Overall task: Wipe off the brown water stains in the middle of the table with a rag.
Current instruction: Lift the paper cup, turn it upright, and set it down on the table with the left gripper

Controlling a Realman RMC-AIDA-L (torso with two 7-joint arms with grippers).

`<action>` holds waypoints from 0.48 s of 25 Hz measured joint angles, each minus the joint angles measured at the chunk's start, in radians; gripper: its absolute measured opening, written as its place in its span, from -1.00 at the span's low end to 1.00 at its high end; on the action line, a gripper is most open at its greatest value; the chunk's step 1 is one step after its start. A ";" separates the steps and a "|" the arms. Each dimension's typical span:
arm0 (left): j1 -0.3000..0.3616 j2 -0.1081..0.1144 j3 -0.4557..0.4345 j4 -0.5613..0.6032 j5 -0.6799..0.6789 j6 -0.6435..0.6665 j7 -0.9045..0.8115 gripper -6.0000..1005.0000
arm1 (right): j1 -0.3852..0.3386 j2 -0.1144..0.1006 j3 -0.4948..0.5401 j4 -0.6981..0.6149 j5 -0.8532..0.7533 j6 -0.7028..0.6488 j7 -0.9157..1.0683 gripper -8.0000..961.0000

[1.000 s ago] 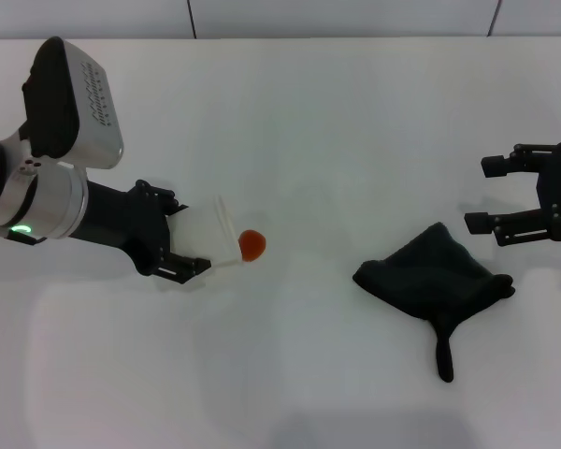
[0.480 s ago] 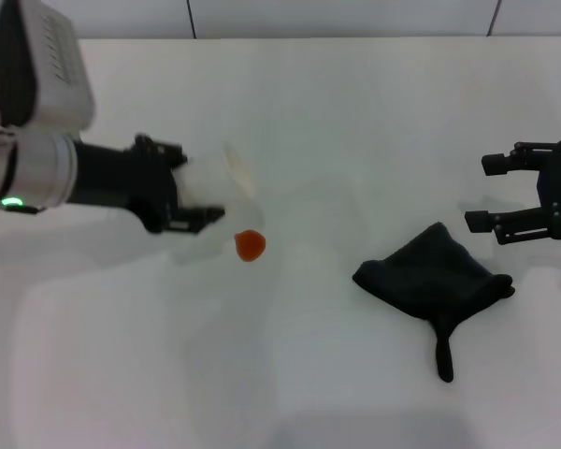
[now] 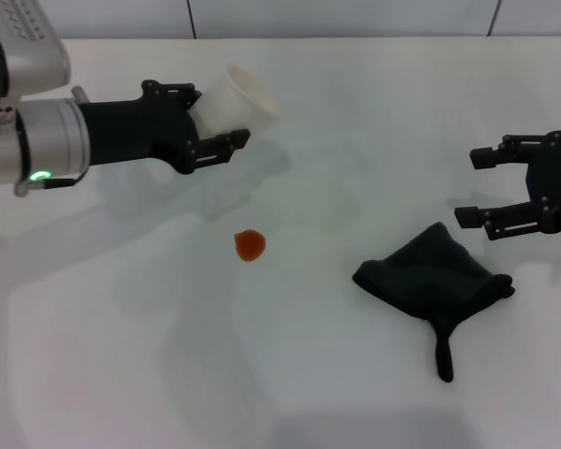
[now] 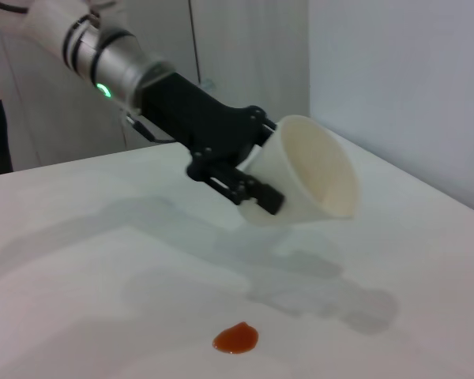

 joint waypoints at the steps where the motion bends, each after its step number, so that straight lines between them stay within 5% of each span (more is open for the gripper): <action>1: -0.009 0.000 0.000 -0.029 -0.022 -0.015 0.016 0.16 | 0.003 0.000 -0.004 0.000 0.000 0.001 -0.001 0.78; 12: -0.075 -0.004 -0.001 -0.334 -0.303 -0.148 0.303 0.07 | 0.012 0.001 -0.019 0.006 0.000 0.002 -0.017 0.78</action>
